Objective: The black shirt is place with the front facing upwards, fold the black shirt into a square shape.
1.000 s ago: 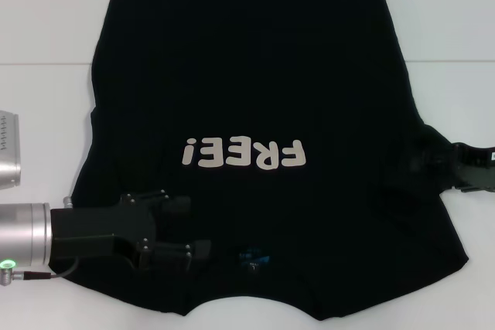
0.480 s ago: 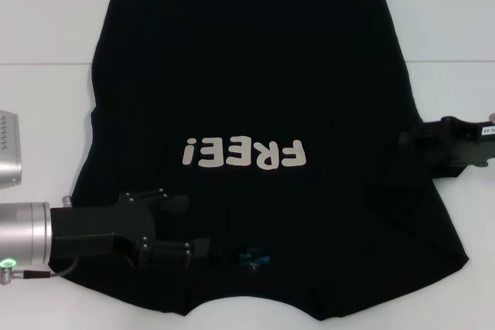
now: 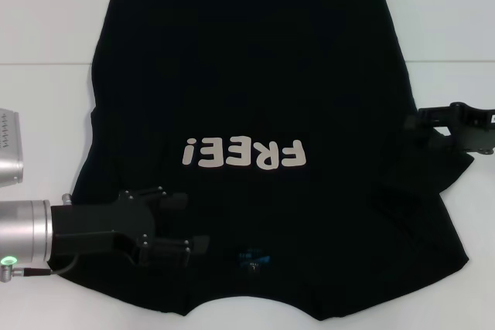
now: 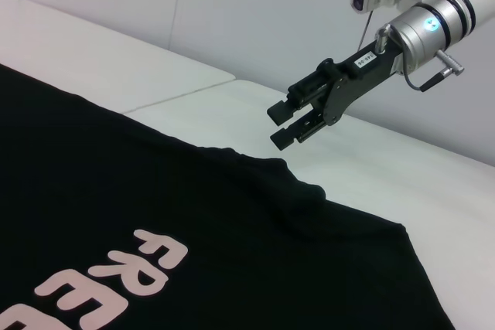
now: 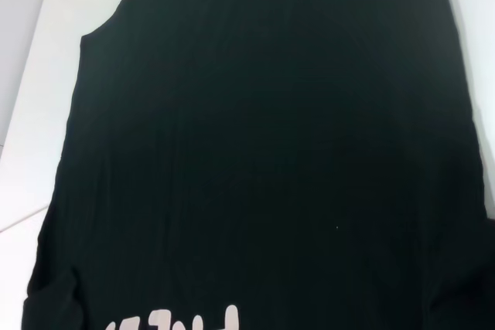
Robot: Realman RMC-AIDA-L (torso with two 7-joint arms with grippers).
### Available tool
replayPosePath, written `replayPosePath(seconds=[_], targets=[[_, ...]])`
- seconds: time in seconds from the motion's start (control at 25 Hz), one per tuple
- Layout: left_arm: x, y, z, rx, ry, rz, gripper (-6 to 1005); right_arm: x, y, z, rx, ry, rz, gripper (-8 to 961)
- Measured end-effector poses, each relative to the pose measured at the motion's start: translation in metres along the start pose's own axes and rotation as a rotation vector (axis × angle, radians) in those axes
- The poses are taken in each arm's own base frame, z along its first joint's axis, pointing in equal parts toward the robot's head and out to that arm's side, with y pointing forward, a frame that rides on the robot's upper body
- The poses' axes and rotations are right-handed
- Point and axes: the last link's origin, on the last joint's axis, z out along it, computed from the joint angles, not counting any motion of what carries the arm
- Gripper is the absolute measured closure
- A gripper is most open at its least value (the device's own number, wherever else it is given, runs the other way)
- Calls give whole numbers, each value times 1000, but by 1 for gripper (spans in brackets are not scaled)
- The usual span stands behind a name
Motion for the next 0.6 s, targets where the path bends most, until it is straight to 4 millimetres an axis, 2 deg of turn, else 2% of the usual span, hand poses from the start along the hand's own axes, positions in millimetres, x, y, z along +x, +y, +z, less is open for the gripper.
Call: replayPosePath(seconds=[0.16, 0.6], targets=[[0, 0, 0, -1, 0, 1, 79, 2, -3, -4, 13, 28, 12, 239], [2, -3, 2, 12, -4, 7, 78, 28, -9, -9, 14, 178, 37, 239]])
